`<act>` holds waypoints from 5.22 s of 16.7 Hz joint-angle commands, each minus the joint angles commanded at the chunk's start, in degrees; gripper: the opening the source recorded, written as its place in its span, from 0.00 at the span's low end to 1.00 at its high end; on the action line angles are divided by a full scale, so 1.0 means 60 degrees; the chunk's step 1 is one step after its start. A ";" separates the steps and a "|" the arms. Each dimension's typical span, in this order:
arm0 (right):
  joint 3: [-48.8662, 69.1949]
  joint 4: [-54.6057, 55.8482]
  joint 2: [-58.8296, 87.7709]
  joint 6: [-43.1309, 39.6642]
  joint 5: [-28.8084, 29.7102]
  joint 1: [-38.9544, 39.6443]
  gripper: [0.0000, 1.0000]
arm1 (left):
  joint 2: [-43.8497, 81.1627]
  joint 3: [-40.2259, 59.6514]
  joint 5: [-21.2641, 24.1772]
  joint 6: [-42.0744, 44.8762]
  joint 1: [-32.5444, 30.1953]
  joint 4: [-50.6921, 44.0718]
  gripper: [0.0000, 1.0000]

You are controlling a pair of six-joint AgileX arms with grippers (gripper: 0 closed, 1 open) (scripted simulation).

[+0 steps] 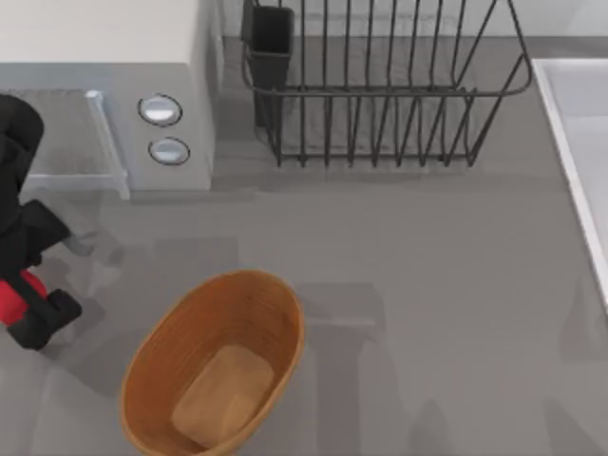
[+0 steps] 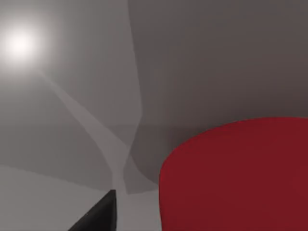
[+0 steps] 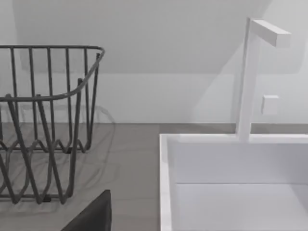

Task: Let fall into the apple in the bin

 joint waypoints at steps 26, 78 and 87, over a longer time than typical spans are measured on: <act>0.0000 0.0000 0.0000 0.0000 0.0000 0.0000 1.00 | -0.1600 0.0300 0.0126 -0.0588 -0.0086 -0.1878 0.00; 0.0000 0.0000 0.0000 0.0000 0.0000 0.0000 1.00 | -0.1021 0.4622 -0.0420 -3.1562 -0.8927 -0.6211 0.00; 0.0000 0.0000 0.0000 0.0000 0.0000 0.0000 1.00 | -0.1014 0.4346 -0.0401 -3.1574 -0.8854 -0.6028 0.00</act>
